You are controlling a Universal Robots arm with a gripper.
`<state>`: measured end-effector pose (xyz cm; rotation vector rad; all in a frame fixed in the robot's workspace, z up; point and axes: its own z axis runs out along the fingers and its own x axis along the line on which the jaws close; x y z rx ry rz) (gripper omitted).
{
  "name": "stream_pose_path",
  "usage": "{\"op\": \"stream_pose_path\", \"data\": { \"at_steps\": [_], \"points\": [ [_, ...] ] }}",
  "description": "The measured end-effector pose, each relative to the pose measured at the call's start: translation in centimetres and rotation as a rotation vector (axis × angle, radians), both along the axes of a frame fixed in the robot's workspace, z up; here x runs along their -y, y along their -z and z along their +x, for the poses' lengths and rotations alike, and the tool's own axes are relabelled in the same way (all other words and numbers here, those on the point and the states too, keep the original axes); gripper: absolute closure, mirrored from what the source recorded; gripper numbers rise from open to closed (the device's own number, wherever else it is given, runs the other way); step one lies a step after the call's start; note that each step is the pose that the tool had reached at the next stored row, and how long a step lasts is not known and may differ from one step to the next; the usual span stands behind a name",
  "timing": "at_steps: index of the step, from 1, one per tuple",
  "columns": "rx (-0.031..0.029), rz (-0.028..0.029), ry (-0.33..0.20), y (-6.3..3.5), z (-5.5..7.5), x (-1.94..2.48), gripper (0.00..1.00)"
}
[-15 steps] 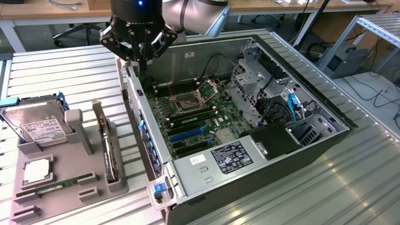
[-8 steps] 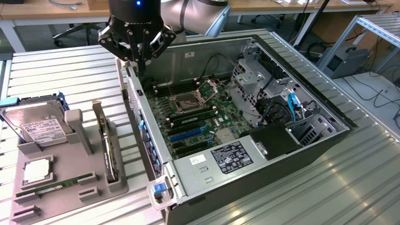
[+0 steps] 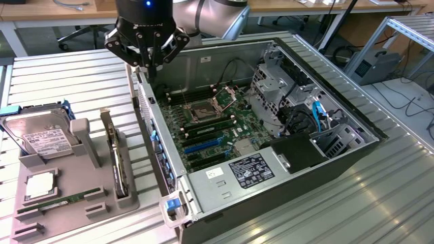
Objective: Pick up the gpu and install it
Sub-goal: 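Reach for the gpu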
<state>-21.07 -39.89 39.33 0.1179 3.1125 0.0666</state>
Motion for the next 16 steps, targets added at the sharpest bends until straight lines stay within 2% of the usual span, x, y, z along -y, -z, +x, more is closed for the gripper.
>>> {"op": "stream_pose_path", "data": {
  "at_steps": [16],
  "points": [
    [0.0000, -0.0004, 0.000, 0.00, -0.30, 0.00, 0.89]
  ]
}}
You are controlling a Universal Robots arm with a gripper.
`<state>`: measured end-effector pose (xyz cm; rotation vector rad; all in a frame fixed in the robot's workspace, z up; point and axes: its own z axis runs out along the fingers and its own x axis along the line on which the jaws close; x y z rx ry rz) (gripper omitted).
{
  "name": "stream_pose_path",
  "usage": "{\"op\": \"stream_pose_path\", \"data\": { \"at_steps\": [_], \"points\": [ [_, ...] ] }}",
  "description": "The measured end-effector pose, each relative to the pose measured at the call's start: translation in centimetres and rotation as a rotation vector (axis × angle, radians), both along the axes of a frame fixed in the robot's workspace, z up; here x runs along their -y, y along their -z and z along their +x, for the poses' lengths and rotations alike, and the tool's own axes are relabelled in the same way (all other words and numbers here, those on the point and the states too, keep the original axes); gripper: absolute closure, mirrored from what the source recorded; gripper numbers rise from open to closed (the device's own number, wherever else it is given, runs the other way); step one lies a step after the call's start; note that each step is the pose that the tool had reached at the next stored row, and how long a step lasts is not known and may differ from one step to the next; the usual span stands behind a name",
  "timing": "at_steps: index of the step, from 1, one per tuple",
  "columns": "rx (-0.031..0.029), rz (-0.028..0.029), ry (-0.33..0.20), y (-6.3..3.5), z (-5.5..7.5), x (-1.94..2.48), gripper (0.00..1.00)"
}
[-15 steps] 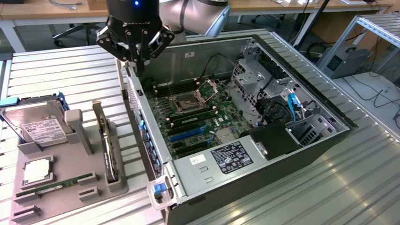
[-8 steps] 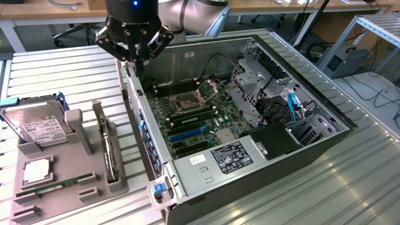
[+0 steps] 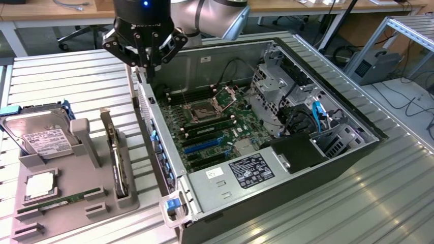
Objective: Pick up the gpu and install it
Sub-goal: 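Reach for the gpu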
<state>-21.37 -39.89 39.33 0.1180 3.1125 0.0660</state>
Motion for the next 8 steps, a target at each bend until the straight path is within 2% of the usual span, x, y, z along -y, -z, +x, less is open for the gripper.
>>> {"op": "stream_pose_path", "data": {
  "at_steps": [8],
  "points": [
    [0.0001, 0.0000, 0.000, 0.00, -0.22, 0.00, 0.89]
  ]
}}
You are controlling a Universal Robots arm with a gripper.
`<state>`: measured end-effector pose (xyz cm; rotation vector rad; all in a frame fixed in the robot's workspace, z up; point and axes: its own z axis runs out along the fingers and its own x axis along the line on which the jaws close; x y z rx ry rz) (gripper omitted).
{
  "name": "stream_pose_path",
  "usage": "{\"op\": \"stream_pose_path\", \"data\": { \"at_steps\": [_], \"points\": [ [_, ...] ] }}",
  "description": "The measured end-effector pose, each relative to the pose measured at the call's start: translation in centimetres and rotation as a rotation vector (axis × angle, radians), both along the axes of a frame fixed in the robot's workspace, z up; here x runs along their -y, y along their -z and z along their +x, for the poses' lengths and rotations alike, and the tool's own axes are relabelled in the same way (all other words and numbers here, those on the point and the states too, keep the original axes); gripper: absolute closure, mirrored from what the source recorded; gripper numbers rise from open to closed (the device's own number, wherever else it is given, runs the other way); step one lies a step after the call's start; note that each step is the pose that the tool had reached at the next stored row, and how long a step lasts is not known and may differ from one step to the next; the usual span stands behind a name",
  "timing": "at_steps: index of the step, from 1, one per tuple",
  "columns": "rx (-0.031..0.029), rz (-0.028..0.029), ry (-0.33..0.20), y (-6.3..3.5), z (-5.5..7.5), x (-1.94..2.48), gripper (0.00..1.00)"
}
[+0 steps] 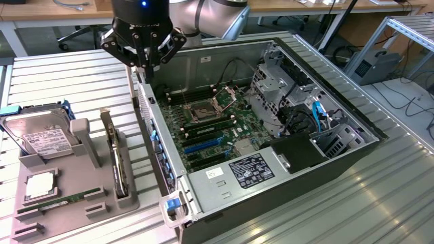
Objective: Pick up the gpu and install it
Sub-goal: 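Reach for the gpu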
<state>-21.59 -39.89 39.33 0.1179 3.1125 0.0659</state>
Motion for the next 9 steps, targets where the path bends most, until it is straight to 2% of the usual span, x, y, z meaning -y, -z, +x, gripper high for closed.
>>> {"op": "stream_pose_path", "data": {
  "at_steps": [9],
  "points": [
    [0.0000, -0.0002, 0.000, 0.00, -0.31, 0.00, 0.89]
  ]
}}
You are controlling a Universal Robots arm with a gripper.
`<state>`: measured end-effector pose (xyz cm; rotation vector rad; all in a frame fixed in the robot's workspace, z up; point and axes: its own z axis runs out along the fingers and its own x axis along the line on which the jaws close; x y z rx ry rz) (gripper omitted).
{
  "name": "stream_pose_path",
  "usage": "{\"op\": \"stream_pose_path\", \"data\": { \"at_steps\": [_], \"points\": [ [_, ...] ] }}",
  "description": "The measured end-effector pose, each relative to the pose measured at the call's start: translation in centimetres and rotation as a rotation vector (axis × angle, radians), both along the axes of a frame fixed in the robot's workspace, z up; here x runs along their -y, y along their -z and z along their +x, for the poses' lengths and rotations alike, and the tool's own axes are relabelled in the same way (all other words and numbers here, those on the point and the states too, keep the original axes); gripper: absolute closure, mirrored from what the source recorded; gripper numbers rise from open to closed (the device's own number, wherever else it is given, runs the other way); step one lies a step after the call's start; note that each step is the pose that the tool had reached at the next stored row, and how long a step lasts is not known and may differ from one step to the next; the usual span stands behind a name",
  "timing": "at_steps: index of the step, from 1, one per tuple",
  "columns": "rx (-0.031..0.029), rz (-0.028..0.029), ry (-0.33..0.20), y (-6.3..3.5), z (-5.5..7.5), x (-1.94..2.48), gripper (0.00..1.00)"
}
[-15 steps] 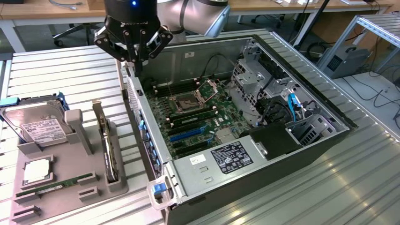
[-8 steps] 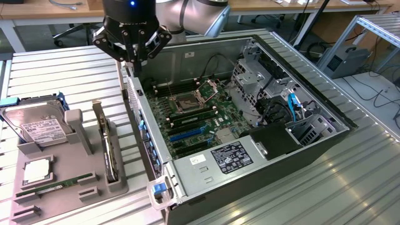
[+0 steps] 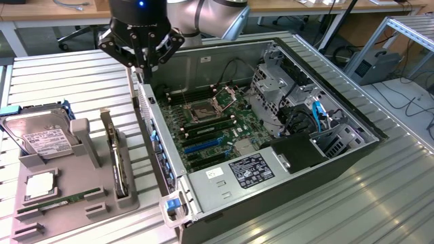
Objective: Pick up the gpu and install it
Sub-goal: 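Reach for the gpu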
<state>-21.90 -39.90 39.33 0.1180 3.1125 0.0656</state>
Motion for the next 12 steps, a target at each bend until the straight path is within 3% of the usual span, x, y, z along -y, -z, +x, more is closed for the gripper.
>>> {"op": "stream_pose_path", "data": {
  "at_steps": [12],
  "points": [
    [0.0000, 0.0000, 0.000, 0.00, -0.49, 0.00, 0.89]
  ]
}}
